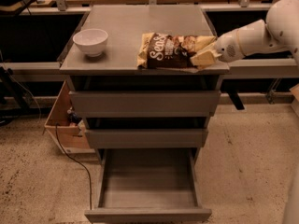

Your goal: Place brown chip bag into bottom drawer

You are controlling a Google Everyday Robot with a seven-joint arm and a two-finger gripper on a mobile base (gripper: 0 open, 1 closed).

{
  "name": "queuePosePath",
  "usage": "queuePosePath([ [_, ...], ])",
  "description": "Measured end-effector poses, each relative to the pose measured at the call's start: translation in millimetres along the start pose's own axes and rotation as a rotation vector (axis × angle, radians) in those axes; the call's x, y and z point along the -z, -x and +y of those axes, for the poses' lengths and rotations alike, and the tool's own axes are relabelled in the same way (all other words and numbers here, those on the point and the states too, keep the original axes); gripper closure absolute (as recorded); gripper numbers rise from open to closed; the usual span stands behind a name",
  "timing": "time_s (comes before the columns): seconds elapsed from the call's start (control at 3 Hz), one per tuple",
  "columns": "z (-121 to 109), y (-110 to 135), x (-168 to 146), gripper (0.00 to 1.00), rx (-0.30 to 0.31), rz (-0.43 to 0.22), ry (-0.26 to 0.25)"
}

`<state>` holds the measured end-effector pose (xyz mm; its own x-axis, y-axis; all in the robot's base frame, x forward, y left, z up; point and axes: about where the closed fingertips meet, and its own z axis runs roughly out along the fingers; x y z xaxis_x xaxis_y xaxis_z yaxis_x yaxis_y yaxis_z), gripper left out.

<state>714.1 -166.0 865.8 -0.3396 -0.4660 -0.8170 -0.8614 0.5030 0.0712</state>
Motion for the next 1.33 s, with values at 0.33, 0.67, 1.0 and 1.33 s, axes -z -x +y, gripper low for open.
queuePosePath([
  [0.33, 41, -30, 36, 1.0, -0.053, 0.017, 0.006],
  [0.67, 67, -50, 55, 1.0, -0.086, 0.04, 0.005],
  [1.0, 96, -76, 85, 1.0, -0.128, 0.112, -0.001],
  [1.33, 96, -76, 85, 1.0, -0.128, 0.112, -0.001],
])
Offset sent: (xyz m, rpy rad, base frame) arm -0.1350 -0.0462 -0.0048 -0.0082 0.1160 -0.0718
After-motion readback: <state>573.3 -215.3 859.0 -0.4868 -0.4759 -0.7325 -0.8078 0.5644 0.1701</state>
